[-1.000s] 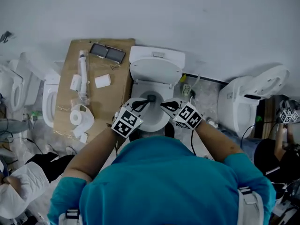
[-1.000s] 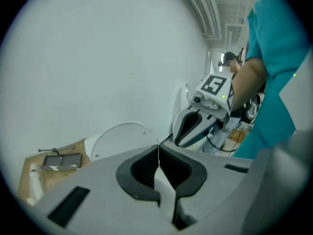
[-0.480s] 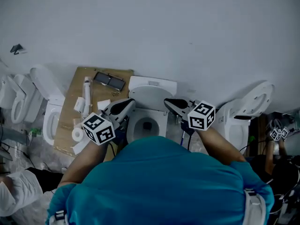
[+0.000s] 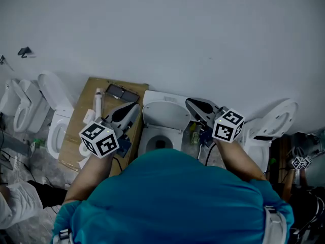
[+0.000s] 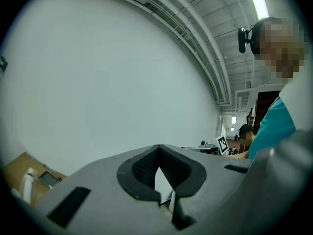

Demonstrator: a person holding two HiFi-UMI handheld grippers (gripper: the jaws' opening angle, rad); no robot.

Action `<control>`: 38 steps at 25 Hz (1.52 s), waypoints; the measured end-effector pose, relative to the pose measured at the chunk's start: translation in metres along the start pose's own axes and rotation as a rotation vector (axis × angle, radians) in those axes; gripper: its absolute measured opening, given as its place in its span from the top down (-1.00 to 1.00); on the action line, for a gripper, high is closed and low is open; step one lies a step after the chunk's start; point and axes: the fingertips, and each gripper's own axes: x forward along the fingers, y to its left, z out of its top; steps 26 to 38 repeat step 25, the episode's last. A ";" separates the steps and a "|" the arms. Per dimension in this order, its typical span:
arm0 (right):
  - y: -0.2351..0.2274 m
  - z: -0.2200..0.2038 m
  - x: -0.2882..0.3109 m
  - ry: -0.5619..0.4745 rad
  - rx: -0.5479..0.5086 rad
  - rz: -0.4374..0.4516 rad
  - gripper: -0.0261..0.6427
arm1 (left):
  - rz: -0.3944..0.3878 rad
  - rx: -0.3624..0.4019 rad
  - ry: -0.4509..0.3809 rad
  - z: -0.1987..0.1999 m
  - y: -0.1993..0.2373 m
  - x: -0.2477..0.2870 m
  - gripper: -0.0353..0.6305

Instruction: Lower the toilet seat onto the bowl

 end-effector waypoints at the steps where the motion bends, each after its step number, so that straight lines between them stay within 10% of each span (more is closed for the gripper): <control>1: -0.001 0.000 0.002 0.002 -0.001 -0.003 0.93 | 0.001 0.007 -0.002 0.001 0.000 0.000 0.88; 38: 0.007 -0.011 0.010 0.044 -0.053 0.002 0.93 | -0.016 0.040 0.010 -0.006 -0.001 0.003 0.88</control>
